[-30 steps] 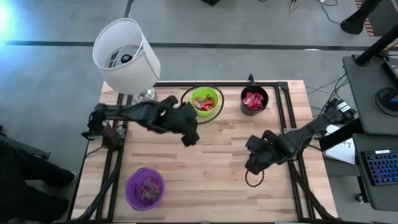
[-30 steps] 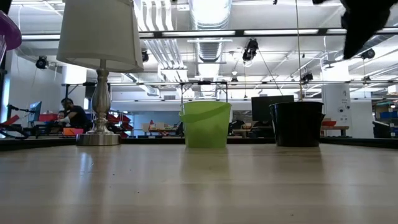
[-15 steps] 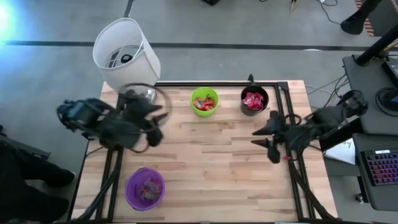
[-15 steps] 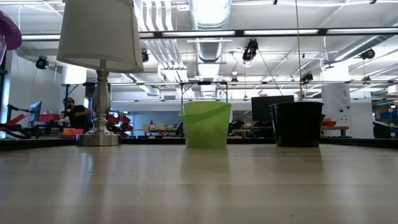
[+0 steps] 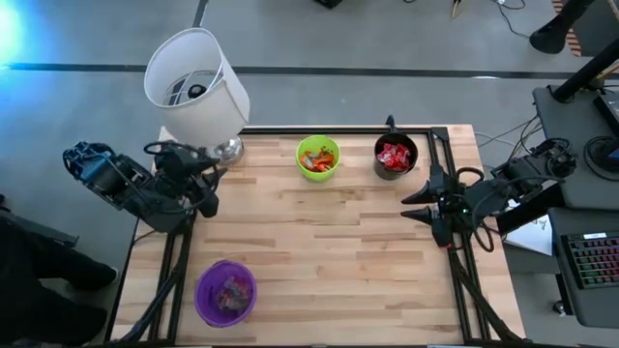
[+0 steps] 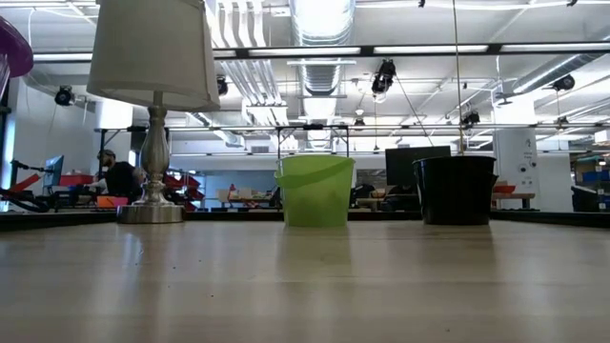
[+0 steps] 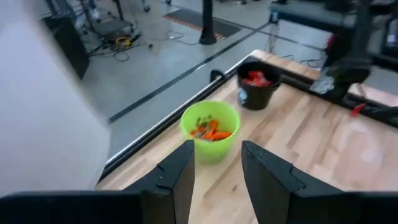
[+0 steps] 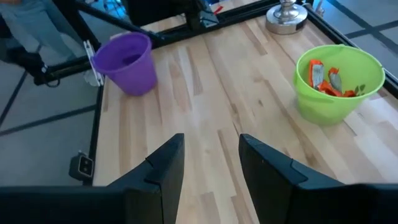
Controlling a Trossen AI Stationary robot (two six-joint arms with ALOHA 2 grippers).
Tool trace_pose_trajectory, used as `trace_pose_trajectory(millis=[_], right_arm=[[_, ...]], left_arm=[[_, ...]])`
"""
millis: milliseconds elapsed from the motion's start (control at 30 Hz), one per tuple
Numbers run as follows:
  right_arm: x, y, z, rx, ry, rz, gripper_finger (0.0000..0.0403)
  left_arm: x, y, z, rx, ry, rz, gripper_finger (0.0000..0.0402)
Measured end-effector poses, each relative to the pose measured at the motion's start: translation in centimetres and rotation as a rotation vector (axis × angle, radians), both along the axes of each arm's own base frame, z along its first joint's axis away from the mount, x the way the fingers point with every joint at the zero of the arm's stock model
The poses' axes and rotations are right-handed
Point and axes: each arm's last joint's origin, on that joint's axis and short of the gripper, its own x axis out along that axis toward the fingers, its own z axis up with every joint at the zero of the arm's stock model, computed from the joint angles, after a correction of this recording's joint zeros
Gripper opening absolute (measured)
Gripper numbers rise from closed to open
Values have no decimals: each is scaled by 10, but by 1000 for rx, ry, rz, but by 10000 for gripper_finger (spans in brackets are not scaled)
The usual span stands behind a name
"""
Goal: Sort candy
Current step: Return to Home Position
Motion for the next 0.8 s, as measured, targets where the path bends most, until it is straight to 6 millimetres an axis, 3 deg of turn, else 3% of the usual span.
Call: trace_pose_trajectory(millis=[233,333,500,633,800], right_arm=[[1,1,-2,-46,21,40,146],[1,1,-2,-46,21,41,146],[1,1,-2,-47,21,42,146],[1,1,-2,-43,20,39,146],[1,1,-2,-25,20,28,146]], left_arm=[[-20,14,-60,-75,-47,132,115],[-28,18,-82,-55,8,133,115],[-30,18,-114,-198,22,183,115],[-25,18,-139,-83,-156,278,115],[-13,12,-161,-92,-357,321,115]])
